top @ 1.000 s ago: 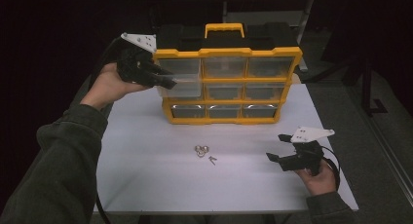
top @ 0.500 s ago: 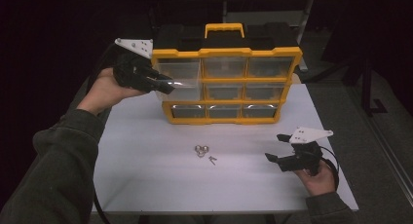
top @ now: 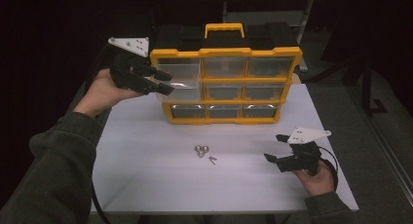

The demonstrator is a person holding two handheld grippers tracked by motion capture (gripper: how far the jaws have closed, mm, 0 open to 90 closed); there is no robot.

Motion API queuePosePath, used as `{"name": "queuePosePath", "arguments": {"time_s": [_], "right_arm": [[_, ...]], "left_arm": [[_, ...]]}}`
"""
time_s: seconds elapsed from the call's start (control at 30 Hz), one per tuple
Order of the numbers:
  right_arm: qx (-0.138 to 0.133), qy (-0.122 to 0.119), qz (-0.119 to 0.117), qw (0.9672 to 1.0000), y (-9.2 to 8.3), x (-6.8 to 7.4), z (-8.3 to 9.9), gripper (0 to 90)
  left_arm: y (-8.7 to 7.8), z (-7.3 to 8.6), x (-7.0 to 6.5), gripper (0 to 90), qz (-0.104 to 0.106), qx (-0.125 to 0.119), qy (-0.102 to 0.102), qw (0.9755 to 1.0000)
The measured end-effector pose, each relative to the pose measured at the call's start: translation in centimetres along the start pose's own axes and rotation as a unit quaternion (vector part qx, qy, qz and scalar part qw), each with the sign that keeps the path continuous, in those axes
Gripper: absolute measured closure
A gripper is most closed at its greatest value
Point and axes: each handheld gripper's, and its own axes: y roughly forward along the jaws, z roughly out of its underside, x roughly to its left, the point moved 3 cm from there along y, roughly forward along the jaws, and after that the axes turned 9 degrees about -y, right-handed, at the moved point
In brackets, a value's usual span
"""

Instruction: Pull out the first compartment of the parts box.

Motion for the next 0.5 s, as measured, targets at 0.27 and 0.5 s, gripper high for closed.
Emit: {"name": "queuePosePath", "arguments": {"time_s": [0.27,0.5], "right_arm": [[0.004,0.013,-0.002,0.9999,0.2,-0.1,0.0,21.2],[0.007,0.016,-0.003,0.9998,0.3,-0.3,0.1,21.2]], "left_arm": [[-2.0,0.1,-1.3,44.1,-0.018,-0.030,0.005,0.9994],[-3.7,1.4,-1.8,40.9,-0.027,-0.055,-0.004,0.9981]]}}
